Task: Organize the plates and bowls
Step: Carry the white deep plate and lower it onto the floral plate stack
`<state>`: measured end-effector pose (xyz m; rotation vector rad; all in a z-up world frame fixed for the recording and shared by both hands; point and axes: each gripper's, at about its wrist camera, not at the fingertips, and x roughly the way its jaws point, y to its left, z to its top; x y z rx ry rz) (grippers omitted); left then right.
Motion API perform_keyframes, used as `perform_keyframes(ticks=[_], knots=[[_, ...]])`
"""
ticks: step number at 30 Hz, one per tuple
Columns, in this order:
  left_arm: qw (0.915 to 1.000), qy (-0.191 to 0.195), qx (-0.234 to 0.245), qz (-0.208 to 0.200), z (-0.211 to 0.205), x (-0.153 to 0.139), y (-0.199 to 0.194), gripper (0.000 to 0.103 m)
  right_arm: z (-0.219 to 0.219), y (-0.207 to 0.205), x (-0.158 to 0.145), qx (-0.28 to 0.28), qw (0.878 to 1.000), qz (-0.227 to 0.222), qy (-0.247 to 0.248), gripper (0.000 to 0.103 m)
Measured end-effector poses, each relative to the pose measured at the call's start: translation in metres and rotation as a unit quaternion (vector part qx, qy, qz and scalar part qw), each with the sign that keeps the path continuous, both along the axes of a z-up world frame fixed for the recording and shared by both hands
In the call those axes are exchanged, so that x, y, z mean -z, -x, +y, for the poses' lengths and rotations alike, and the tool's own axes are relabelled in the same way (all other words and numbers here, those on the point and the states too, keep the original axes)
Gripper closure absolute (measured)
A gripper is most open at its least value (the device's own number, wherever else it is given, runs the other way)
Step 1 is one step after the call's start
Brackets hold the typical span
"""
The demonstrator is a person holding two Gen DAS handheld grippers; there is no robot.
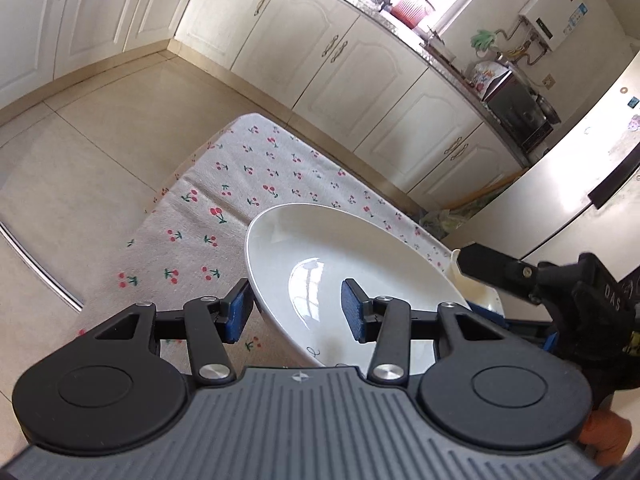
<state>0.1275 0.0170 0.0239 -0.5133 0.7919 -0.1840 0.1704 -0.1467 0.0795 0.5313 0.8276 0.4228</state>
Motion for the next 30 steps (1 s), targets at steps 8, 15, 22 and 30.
perform_keyframes(ticks=[8,15,22,30], knots=[[0.9999,0.001,-0.003,-0.012,0.006,-0.013,0.036,0.05,0.005,0.041,-0.013,0.001,0.999,-0.023,-0.026,0.0],[0.9998,0.0,-0.006,-0.018,0.01,-0.016,0.064,0.05,0.013,0.085,-0.018,0.001,0.998,-0.043,-0.035,0.0],[0.9999,0.002,-0.015,-0.009,0.016,-0.011,0.083,0.05,0.022,0.126,-0.011,0.005,0.997,-0.061,-0.054,0.0],[0.9992,-0.014,-0.036,-0.007,0.026,-0.002,0.105,0.049,0.034,0.159,0.003,0.002,0.994,-0.075,-0.075,0.0]])
